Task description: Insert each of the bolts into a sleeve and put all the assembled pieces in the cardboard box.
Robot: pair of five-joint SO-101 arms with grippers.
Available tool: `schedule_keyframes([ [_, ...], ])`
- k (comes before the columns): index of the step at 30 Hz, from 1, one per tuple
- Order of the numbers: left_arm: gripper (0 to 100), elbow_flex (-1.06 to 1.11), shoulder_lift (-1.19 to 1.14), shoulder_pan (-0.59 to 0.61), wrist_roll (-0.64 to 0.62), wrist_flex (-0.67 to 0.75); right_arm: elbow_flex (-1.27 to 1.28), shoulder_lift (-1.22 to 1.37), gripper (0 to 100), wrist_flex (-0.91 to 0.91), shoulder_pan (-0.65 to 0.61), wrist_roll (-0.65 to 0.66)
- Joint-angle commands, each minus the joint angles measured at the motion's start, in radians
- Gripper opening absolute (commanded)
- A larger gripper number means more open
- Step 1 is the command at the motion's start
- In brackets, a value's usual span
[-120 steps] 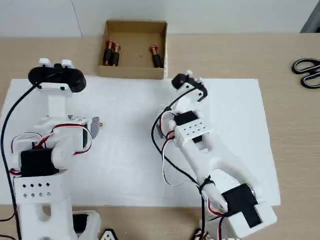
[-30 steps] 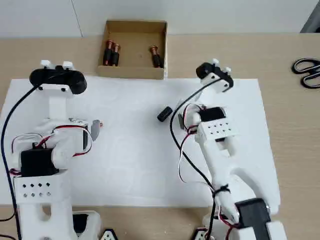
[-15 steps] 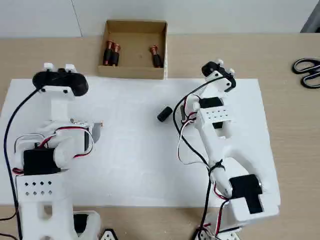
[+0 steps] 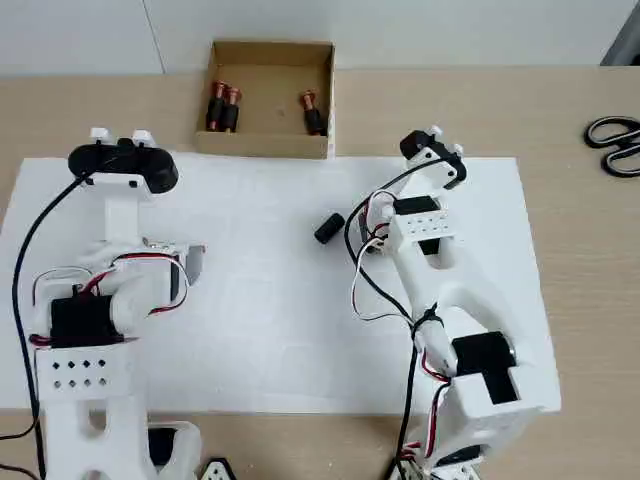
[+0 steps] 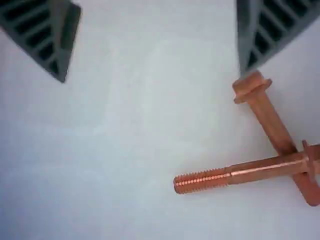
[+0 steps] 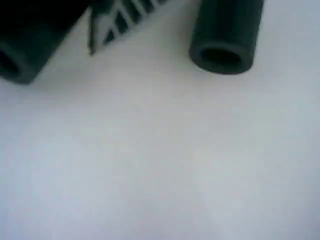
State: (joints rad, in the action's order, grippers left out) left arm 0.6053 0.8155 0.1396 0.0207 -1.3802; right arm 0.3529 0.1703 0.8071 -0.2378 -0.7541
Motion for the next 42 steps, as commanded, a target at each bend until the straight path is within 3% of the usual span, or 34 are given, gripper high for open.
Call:
schedule_keyframes([
  [1,21,-0.004,0.018,0.002,0.009,0.026,-0.028,-0.002,6.6,0.022,0.007,-0.003],
  [3,21,-0.004,0.018,0.002,0.009,0.026,-0.032,-0.005,0.0,0.054,0.007,-0.003],
  [6,21,-0.004,0.018,0.002,0.009,0.026,-0.037,-0.008,2.0,0.108,0.012,0.041],
  [14,21,-0.004,0.018,0.002,0.009,0.025,-0.187,-0.213,2.0,0.463,0.07,0.575],
  [18,21,-0.004,0.018,0.0,0.009,0.025,-0.206,-0.232,2.0,0.499,0.079,0.755],
  [28,21,-0.005,0.018,0.002,0.009,0.02,-0.213,0.021,2.2,0.407,0.076,0.852],
  [32,21,-0.004,0.018,0.002,0.009,0.018,-0.261,0.113,10.8,0.452,0.082,0.867],
  [42,21,-0.004,0.018,0.002,0.009,0.018,-0.31,0.145,11.6,0.533,0.077,0.868],
])
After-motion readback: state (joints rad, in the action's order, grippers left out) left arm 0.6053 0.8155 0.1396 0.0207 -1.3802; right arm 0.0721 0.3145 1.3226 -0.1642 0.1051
